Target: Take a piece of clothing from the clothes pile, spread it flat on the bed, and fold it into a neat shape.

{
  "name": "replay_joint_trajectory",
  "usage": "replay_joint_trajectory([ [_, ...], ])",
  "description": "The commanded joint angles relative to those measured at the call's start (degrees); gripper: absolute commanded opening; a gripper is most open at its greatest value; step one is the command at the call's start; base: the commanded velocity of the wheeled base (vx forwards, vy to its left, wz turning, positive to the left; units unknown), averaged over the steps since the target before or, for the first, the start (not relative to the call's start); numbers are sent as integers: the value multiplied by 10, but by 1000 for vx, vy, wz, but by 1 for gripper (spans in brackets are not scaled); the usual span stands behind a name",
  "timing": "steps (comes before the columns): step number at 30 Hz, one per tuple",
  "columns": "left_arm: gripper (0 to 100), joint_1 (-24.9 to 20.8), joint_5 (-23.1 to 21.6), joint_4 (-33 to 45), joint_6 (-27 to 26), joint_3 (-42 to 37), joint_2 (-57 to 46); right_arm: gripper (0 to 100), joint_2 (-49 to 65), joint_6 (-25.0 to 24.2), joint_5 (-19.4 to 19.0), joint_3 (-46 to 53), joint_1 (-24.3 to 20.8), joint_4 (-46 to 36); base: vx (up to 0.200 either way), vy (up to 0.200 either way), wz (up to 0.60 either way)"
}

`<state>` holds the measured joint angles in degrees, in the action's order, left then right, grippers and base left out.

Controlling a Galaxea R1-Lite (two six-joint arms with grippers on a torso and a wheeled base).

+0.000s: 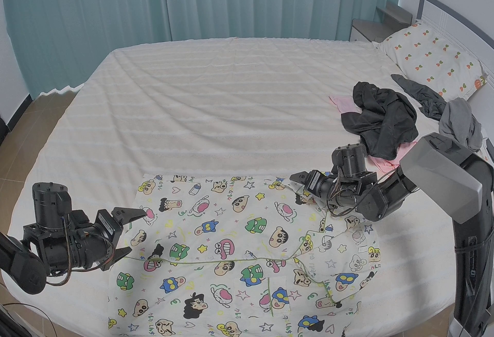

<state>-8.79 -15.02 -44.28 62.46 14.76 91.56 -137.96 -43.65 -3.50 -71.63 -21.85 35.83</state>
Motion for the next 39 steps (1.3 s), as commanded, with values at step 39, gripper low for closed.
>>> replay_joint_trajectory([
  [39, 100, 1, 1, -21, -2, -25, 44, 100, -40, -14, -1, -295, 19, -155, 0, 0, 0],
])
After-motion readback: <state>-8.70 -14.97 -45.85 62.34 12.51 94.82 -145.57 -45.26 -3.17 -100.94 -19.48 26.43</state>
